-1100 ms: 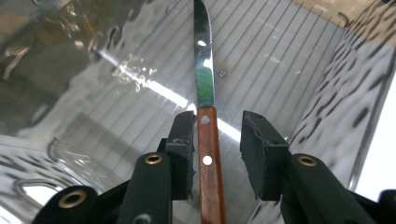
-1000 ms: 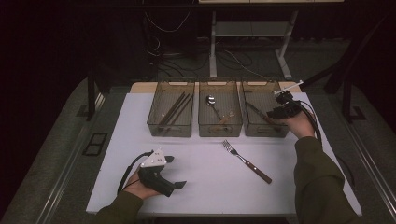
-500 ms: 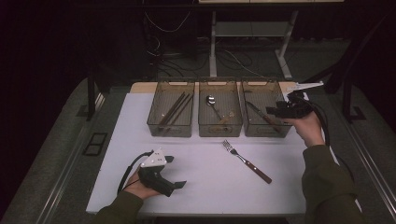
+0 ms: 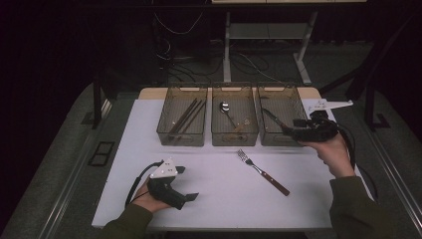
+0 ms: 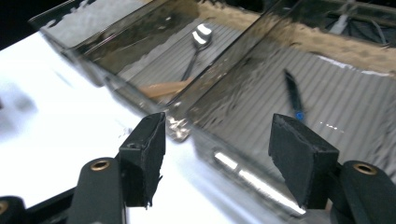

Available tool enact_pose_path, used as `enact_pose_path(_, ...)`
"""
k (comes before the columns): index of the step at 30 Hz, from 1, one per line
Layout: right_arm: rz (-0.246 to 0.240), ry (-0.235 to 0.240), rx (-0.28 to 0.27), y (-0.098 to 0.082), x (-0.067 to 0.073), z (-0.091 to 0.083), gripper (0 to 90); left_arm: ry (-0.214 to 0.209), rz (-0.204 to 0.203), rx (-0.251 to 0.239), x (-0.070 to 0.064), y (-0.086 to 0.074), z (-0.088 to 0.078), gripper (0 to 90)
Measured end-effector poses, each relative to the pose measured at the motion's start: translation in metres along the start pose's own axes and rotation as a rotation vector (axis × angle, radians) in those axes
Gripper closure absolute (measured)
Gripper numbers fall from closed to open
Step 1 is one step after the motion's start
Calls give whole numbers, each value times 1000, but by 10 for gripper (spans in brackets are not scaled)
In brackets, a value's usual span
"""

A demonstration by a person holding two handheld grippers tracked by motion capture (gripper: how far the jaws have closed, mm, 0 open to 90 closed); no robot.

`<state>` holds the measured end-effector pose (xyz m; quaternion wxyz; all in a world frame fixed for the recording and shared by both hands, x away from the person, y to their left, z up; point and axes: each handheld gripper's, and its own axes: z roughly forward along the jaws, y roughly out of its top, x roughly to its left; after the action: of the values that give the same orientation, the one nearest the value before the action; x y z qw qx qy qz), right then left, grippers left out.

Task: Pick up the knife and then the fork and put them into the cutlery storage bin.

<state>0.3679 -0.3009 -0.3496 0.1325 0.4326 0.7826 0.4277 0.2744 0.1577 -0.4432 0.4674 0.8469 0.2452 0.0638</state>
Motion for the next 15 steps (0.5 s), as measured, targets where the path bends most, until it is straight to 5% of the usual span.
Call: enact_pose_path(15,-76,19,102,-26,35,1,356,1,12,6,0,0,-1,0)
